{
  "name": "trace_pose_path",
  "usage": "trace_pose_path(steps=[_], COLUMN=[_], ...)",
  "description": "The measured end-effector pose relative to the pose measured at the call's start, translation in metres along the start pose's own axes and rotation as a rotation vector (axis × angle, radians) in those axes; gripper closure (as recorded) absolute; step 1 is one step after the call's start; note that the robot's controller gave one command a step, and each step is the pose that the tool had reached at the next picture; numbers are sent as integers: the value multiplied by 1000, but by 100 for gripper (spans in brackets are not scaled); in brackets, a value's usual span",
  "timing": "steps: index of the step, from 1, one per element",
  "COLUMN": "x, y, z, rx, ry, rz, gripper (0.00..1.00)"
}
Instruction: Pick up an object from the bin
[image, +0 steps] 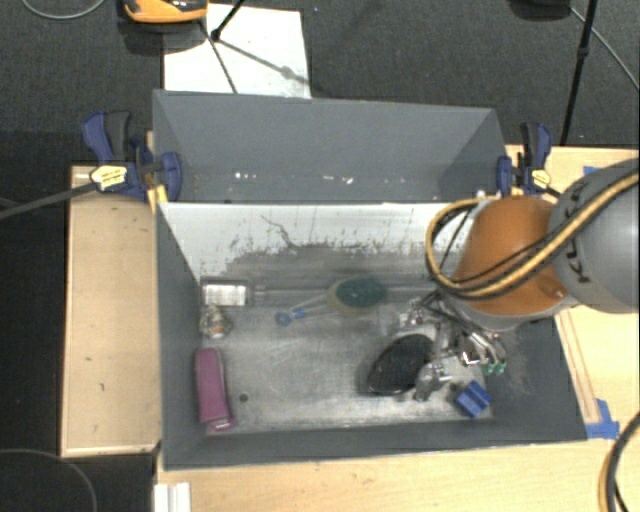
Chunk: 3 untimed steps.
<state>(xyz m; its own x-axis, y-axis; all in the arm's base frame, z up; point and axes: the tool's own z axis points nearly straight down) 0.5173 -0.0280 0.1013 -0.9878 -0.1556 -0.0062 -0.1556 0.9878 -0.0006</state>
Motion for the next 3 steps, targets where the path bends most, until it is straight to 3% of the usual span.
trace_pose_path(steps=[1,2,3], x=[-2,2,1], y=[-3,13,13], z=[30,29,27], rx=[-1,1,0], ry=[1,-5,-7], rz=[77,94,92], gripper=[0,0,100])
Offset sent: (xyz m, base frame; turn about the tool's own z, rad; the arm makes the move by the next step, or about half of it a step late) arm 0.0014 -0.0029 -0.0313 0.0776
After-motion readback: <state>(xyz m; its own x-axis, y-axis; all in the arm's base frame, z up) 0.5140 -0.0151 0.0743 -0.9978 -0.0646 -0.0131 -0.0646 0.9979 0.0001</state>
